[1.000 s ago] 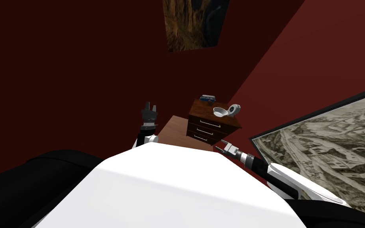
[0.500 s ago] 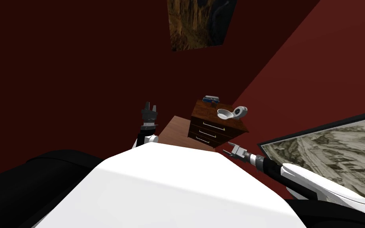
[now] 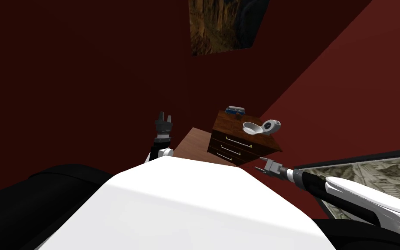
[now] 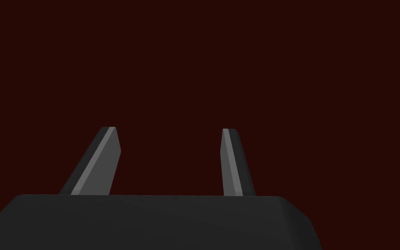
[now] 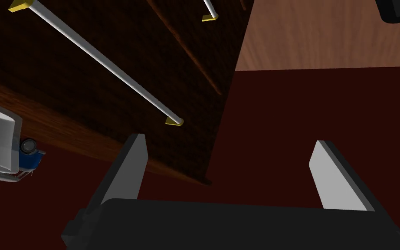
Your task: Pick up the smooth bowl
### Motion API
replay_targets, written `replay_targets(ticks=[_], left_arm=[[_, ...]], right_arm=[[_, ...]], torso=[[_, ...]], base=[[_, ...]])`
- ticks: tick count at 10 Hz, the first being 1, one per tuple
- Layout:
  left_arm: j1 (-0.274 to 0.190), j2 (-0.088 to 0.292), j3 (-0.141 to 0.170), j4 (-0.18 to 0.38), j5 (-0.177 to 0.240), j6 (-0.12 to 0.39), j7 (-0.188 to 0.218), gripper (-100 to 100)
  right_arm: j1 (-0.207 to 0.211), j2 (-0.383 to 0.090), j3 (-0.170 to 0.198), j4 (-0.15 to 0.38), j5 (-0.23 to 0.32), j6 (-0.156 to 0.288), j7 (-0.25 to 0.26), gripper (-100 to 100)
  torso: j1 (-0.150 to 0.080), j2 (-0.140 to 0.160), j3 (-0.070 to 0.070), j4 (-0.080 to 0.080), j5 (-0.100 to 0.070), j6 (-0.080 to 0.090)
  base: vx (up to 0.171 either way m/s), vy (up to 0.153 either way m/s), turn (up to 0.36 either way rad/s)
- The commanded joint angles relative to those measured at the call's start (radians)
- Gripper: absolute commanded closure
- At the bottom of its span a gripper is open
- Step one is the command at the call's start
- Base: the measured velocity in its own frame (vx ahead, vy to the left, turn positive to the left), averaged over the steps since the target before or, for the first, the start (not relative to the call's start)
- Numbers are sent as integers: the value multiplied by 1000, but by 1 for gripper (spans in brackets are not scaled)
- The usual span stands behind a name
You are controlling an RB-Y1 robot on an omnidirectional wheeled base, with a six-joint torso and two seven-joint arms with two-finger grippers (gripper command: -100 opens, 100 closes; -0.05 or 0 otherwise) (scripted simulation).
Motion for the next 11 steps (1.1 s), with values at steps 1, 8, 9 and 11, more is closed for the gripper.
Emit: replay_targets(ticks=[1, 8, 9, 11], left_arm=[[0, 0, 0, 0, 0, 0, 0, 0], [0, 0, 0, 0, 0, 0, 0, 0], [0, 0, 0, 0, 0, 0, 0, 0], [0, 0, 0, 0, 0, 0, 0, 0]], right_arm=[[11, -50, -14, 50, 26, 6, -7, -100], [60, -238, -72, 209, 91, 8, -35, -100], [70, -262, -81, 236, 101, 8, -42, -100], [80, -282, -87, 256, 110, 7, -47, -100]], torso=[[0, 0, 0, 0, 0, 0], [-1, -4, -2, -1, 0, 0], [0, -6, -3, -1, 0, 0], [-1, -8, -5, -2, -1, 0]], base=[[117, 56, 158], [125, 35, 111], [196, 19, 150], [148, -6, 88]])
